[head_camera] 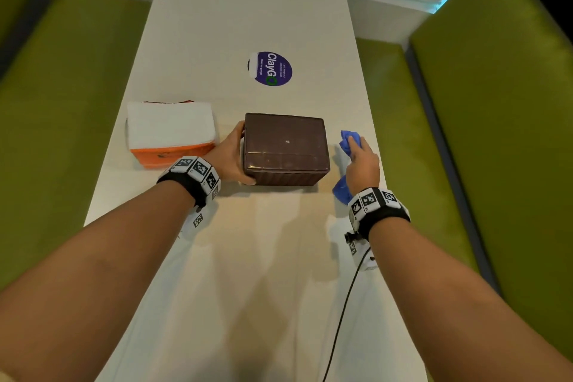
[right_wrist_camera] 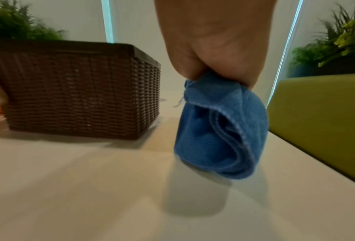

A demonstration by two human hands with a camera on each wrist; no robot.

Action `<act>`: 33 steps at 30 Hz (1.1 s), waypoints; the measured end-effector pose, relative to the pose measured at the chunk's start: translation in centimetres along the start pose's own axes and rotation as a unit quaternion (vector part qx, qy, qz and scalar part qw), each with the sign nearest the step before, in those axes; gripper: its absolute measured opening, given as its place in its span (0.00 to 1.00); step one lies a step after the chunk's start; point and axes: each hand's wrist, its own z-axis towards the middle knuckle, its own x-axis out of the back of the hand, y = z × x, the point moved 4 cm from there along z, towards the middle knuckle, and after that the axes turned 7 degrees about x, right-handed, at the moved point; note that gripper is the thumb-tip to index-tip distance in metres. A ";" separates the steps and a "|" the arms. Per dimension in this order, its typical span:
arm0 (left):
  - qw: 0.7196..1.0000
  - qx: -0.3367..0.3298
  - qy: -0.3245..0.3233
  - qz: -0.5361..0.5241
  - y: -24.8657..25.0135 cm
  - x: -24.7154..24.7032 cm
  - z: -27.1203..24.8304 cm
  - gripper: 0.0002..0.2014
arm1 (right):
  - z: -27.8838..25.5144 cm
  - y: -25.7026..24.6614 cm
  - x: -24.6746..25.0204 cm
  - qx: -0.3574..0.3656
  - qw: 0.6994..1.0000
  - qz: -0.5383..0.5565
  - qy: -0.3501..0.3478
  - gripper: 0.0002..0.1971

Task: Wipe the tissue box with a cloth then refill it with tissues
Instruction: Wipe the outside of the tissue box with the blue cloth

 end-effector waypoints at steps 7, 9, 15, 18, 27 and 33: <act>1.000 0.006 -0.001 0.005 0.3 0.9 0.9 0.66 | 1.3 1.4 -2.1 0.051 0.961 -0.253 -0.098 0.24; 1.000 0.004 -0.002 0.007 0.4 1.1 1.2 0.66 | 0.8 2.1 -2.9 -0.005 0.944 -0.296 -0.146 0.28; 1.000 0.006 -0.008 0.028 0.5 1.5 1.6 0.65 | -0.8 1.5 -3.9 -0.044 0.916 -0.340 -0.208 0.32; 1.000 0.007 -0.009 0.029 0.5 1.5 1.7 0.65 | 1.2 0.1 -2.9 -0.111 0.905 -0.316 -0.261 0.26; 0.999 0.027 -0.012 0.038 0.2 1.5 1.7 0.66 | 4.2 -16.0 -1.3 0.054 0.908 -0.257 -0.326 0.50; 0.994 0.045 0.016 0.096 0.1 1.7 2.1 0.66 | 1.1 -17.5 -8.8 0.159 0.802 -0.398 -0.416 0.70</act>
